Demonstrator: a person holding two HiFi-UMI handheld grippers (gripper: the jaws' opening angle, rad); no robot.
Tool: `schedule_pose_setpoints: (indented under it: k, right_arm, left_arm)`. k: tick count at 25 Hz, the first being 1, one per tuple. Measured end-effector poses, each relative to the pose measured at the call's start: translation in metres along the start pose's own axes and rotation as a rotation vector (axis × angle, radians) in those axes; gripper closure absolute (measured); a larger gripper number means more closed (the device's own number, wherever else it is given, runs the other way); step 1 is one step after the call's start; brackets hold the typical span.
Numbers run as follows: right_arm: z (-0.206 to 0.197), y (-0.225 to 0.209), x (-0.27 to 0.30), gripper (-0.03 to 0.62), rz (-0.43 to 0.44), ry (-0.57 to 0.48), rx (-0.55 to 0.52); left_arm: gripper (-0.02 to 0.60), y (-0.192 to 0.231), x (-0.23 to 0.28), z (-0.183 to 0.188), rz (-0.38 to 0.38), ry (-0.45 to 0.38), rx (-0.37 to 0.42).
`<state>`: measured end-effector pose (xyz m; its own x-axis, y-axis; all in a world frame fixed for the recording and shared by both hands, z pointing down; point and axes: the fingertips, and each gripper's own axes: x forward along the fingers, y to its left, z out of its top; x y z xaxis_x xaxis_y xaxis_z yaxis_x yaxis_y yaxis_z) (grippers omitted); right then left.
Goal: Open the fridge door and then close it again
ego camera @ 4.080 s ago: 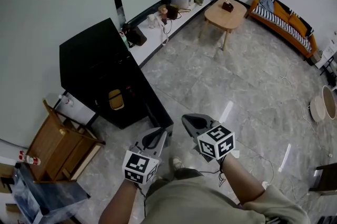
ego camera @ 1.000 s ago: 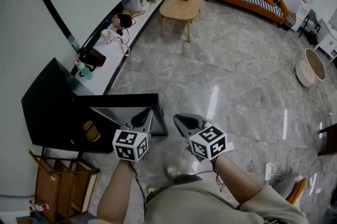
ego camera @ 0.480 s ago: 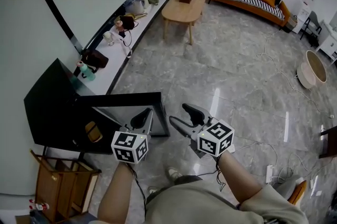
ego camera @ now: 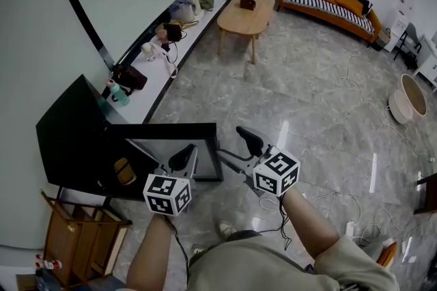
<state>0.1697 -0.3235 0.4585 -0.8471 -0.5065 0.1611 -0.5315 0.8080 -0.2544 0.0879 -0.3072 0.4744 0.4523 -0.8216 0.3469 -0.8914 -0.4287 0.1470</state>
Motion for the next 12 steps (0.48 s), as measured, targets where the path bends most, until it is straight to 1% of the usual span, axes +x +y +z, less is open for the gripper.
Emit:
schedule_pose_setpoints:
  k: [4,8,12]
  right_arm:
    - [-0.003,-0.005,0.012,0.279,0.025,0.025,-0.028]
    - [-0.002,-0.001,0.021,0.279,0.076,0.044,-0.111]
    - [-0.005,-0.005,0.037,0.279,0.105,0.052,-0.107]
  left_arm:
    - [0.555,0.005,-0.006,0.0,0.01,0.006,0.001]
    - [0.565,0.01,-0.012,0.001,0.023,0.003,0.009]
    - [0.569,0.016,-0.016,-0.003,0.031,0.006,-0.004]
